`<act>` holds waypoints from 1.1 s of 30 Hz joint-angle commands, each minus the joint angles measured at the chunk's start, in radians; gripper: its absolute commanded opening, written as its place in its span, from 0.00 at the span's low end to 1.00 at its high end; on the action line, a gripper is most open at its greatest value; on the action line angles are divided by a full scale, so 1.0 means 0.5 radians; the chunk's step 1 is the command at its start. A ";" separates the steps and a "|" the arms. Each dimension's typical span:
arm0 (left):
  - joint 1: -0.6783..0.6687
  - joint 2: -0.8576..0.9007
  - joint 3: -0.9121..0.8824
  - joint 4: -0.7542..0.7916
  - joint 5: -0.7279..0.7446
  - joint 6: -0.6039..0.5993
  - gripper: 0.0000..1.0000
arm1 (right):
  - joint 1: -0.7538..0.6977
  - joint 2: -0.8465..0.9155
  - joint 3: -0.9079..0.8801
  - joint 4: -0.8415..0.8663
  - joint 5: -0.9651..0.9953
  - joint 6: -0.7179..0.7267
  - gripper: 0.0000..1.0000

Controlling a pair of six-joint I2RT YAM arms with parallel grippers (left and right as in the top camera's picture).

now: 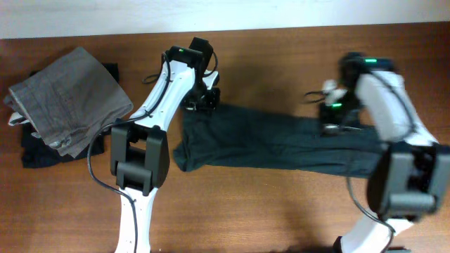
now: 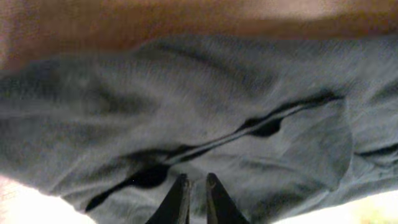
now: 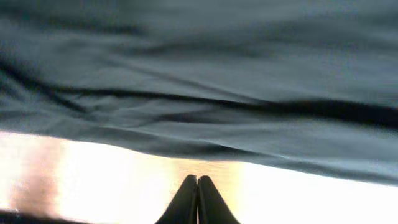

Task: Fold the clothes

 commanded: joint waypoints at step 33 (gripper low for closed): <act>0.586 -0.024 0.713 -0.256 0.022 -0.004 0.53 | -1.438 0.233 -0.015 0.591 0.192 -0.480 0.65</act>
